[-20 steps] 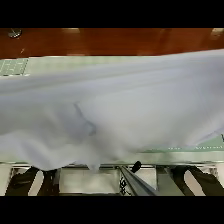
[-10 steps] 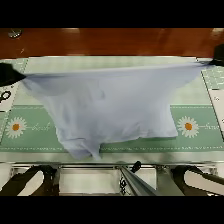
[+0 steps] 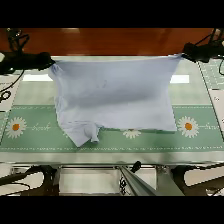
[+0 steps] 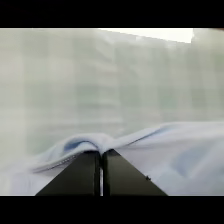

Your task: Fold the shirts.

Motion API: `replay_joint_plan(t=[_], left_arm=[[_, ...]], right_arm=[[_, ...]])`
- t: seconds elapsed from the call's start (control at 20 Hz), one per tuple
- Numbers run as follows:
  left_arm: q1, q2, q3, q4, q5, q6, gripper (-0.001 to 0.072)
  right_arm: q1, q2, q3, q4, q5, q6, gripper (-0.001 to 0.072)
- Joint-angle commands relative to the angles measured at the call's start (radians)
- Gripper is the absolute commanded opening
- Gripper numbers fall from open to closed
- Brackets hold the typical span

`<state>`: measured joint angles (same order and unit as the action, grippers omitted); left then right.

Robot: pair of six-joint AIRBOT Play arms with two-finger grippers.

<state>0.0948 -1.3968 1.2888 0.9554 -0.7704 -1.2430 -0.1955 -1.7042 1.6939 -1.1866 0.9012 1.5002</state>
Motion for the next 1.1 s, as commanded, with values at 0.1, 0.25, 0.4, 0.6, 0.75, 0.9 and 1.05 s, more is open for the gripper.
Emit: replay_joint_plan(t=[0.1,0.25,0.4,0.6,0.75,0.9,1.05], left_arm=[[-0.052,-0.177,-0.001,-0.018,0.22,0.027,0.0016],[-0.054,-0.211,0.001,0.0,0.171,0.028,0.0016],[-0.024,-0.198,0.048,0.066,0.012,0.027,0.0015],[0.018,-0.206,0.081,0.116,-0.317,-0.055,0.0015],[0.019,-0.248,0.081,0.302,-0.474,-0.147,0.0015],[0.009,-0.278,0.081,0.302,-0.494,-0.15,0.0015],[0.001,-0.278,0.081,0.303,-0.475,-0.15,0.0016]], right_arm=[[0.025,-0.133,0.0,-0.001,-0.111,0.0,0.0027],[0.022,-0.157,0.0,-0.052,-0.036,0.0,0.0027],[0.022,-0.14,0.003,-0.088,0.109,-0.001,0.0027],[0.023,-0.13,0.002,-0.104,0.37,-0.004,0.0027],[0.023,-0.132,0.002,-0.171,0.477,-0.002,0.0027],[0.023,-0.132,0.002,-0.182,0.518,0.005,0.0027],[0.023,-0.132,0.002,-0.177,0.544,0.019,0.0027]])
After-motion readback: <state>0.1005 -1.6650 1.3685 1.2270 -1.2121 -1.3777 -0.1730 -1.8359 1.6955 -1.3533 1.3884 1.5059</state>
